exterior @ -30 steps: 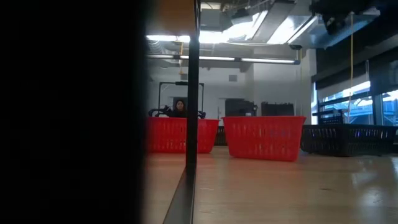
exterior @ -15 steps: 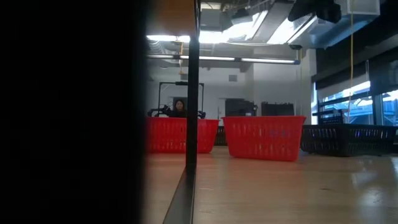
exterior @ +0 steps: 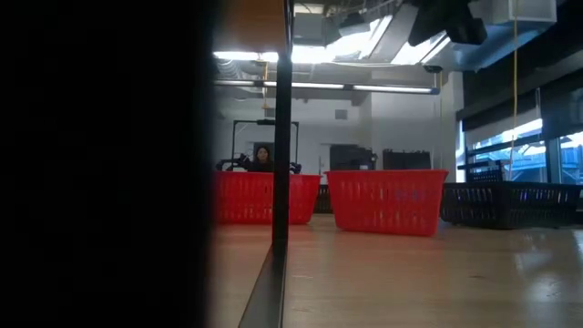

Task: Stack baskets on shelf by color
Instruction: Put the top right blue bin on the shelf

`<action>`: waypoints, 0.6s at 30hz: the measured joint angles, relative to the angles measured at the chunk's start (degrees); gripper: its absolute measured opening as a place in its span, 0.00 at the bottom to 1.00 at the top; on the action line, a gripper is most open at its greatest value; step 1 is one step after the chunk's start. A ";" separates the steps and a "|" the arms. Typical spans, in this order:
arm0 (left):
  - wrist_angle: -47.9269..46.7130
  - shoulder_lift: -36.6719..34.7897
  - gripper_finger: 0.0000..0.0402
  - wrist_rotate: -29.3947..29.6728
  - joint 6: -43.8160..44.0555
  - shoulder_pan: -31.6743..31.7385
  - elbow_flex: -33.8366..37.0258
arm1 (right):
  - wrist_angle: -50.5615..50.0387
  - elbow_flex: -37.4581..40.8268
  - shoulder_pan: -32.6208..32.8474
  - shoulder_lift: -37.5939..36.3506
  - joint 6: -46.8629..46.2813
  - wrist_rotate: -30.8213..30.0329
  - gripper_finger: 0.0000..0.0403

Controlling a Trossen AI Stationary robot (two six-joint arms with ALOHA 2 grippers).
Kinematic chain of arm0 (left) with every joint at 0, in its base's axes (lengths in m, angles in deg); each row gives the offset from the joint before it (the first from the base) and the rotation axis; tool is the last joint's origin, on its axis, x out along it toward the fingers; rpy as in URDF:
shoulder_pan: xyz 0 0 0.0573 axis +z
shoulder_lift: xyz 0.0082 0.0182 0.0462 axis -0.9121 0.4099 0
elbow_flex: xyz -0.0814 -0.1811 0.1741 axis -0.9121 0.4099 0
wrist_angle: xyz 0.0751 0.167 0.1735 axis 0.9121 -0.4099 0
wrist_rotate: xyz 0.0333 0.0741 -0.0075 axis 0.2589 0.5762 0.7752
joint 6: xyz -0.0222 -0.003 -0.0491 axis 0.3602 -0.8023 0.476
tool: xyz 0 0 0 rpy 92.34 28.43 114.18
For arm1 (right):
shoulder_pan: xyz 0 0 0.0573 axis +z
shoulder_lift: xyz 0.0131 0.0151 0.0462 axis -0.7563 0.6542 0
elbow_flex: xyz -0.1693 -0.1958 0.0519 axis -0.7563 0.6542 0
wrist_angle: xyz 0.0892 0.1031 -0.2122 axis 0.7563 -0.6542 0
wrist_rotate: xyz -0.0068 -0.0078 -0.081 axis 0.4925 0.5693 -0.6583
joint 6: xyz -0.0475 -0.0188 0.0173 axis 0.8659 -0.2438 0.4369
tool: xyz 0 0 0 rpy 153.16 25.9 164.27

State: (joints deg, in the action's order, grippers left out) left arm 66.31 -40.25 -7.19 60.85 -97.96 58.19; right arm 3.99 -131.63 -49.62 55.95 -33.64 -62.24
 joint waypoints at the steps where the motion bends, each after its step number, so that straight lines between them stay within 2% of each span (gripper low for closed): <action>1: -1.61 0.35 0.00 0.01 0.00 0.00 -1.17 | -0.21 0.00 -0.95 0.31 0.33 0.56 0.06; 6: -5.81 2.17 0.00 0.23 0.04 0.00 -5.56 | -1.21 0.00 -5.53 1.51 4.64 1.47 0.17; 9: -6.20 4.43 0.00 1.91 0.93 0.00 -7.10 | -1.46 0.00 -9.17 2.26 3.89 2.02 0.22; 14: -6.36 10.09 0.00 5.24 1.68 0.00 -11.29 | -3.26 0.00 -15.17 4.14 -0.06 3.46 0.24; 18: -10.98 15.37 0.00 6.44 4.37 0.13 -16.46 | -4.21 0.00 -20.49 6.45 -0.96 3.53 0.23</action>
State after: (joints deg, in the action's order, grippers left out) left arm 55.33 -24.88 -0.75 65.22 -97.83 41.73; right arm -0.22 -131.63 -70.11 62.39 -34.60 -58.71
